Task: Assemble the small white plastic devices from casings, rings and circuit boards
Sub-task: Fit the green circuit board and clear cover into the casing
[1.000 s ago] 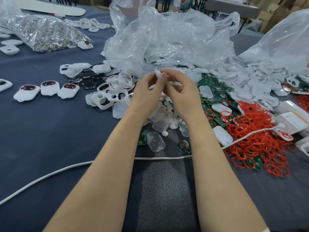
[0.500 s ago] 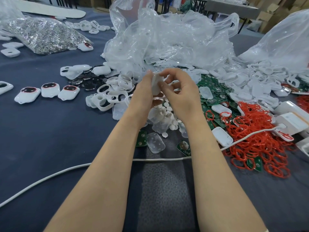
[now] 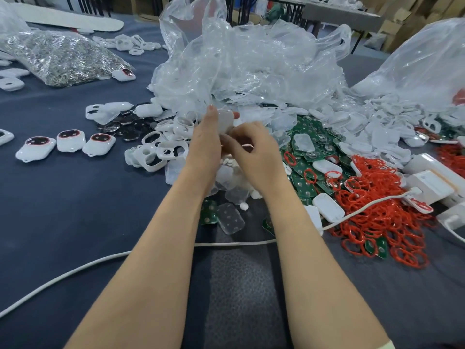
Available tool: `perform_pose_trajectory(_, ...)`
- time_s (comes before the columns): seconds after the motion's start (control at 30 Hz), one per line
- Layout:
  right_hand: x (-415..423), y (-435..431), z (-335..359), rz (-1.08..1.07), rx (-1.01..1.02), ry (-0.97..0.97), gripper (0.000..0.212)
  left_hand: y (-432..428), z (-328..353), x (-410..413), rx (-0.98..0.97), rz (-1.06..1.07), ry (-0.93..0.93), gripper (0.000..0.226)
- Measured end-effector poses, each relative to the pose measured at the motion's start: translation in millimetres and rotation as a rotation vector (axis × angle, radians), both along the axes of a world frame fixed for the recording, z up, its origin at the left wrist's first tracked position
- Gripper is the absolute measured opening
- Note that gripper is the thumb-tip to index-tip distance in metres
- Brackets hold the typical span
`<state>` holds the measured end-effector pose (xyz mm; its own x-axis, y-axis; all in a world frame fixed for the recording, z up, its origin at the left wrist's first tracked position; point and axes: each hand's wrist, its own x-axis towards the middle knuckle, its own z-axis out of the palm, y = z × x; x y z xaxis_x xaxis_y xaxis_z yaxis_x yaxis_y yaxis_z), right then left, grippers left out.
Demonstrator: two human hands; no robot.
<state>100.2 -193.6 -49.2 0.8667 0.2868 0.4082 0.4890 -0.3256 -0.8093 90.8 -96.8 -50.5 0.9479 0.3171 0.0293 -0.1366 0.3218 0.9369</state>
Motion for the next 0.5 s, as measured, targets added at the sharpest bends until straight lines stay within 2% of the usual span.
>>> perform_pose_trajectory(0.07,1.1,-1.4,1.9,-0.038,0.152,0.007,0.008,-1.4,1.2,-1.2,-0.028,-0.006,0.039,0.050)
perform_pose_trajectory(0.13,2.8,-0.1,3.4,-0.073,0.238,-0.022,0.012,-2.5,3.7,-2.5,-0.038,-0.009,0.069,0.050)
perform_pose_trajectory(0.27,2.1,3.4,0.5,-0.112,0.188,-0.107,0.019,-3.8,5.3,-4.7,-0.086,-0.003,0.090,0.045)
perform_pose_trajectory(0.5,2.3,5.4,-4.1,-0.153,0.178,-0.199,0.010,-5.4,6.3,-5.2,-0.060,0.019,0.098,0.043)
